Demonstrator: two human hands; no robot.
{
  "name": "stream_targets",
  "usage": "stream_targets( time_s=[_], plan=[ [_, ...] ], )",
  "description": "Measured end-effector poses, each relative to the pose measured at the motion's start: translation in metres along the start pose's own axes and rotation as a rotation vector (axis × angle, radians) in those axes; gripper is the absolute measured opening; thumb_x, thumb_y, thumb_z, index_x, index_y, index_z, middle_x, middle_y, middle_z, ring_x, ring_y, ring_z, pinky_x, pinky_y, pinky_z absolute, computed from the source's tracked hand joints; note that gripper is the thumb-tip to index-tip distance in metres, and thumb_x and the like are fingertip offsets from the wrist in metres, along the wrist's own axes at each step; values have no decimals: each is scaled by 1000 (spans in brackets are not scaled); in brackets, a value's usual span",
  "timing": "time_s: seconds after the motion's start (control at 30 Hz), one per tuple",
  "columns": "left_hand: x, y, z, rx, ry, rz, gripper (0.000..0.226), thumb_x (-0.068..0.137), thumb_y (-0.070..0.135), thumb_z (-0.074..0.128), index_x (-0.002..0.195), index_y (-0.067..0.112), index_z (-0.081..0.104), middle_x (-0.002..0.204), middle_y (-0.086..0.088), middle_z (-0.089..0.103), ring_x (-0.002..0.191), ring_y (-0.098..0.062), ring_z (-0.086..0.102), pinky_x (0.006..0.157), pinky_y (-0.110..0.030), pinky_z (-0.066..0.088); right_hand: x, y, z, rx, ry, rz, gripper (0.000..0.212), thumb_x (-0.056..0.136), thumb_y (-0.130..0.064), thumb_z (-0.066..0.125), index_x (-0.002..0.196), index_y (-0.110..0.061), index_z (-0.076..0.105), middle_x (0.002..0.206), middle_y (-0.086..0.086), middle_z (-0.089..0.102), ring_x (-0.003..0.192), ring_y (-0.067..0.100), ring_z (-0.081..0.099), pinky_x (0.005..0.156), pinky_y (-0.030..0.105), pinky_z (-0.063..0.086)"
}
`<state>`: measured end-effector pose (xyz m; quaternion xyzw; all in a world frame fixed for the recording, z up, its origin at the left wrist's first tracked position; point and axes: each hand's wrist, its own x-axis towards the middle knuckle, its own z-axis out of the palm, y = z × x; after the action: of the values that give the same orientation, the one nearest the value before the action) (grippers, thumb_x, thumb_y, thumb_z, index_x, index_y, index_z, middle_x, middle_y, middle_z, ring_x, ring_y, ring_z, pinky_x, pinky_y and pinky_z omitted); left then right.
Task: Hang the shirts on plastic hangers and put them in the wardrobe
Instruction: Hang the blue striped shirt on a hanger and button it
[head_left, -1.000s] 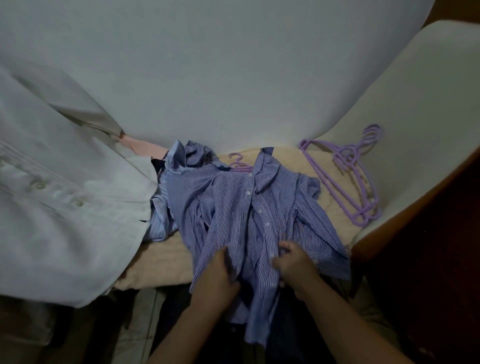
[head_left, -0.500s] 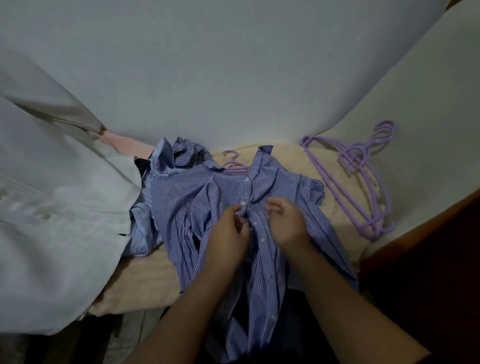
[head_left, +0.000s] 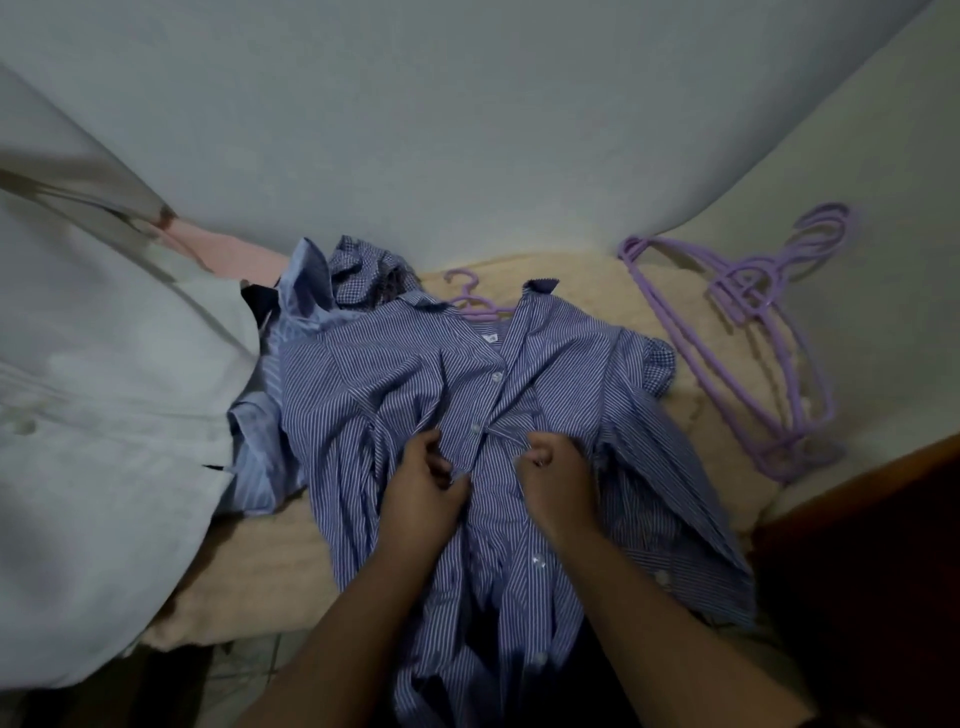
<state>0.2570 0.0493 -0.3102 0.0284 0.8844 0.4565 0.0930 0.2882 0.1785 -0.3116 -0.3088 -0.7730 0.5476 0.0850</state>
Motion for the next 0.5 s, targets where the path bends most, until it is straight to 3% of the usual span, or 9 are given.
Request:
stream_targets(
  time_s=[0.07, 0.13, 0.33, 0.5],
  plan=[
    [-3, 1, -1, -26, 26, 12, 49, 88, 16, 66, 132, 18, 44, 87, 7, 60, 77, -1, 57, 60, -11, 38, 1, -1, 1, -4, 19, -2, 23, 94, -6, 45, 113, -9, 58, 88, 7, 58, 55, 6, 43, 45, 15, 32],
    [-4, 3, -2, -48, 48, 16, 44, 89, 15, 64, 129, 19, 47, 84, 7, 63, 76, -3, 59, 60, -13, 40, 1, -6, 4, -8, 6, 9, 25, 92, -3, 49, 115, -5, 57, 87, 4, 57, 59, 6, 46, 49, 17, 34],
    [-9, 17, -5, -212, 114, -28, 32, 88, 8, 61, 119, 14, 53, 70, 2, 62, 63, -10, 58, 59, -17, 45, -2, -27, -4, 204, -7, 125, 25, 85, 4, 57, 107, -7, 55, 72, 4, 53, 50, 11, 46, 35, 15, 36],
    [-18, 29, -9, -541, 14, -127, 37, 86, 7, 67, 117, 18, 50, 78, 0, 68, 68, -16, 62, 64, -25, 49, -19, -36, -18, 382, -42, 137, 27, 81, 1, 65, 95, -17, 50, 76, 7, 59, 62, 16, 54, 53, 25, 43]
  ],
)
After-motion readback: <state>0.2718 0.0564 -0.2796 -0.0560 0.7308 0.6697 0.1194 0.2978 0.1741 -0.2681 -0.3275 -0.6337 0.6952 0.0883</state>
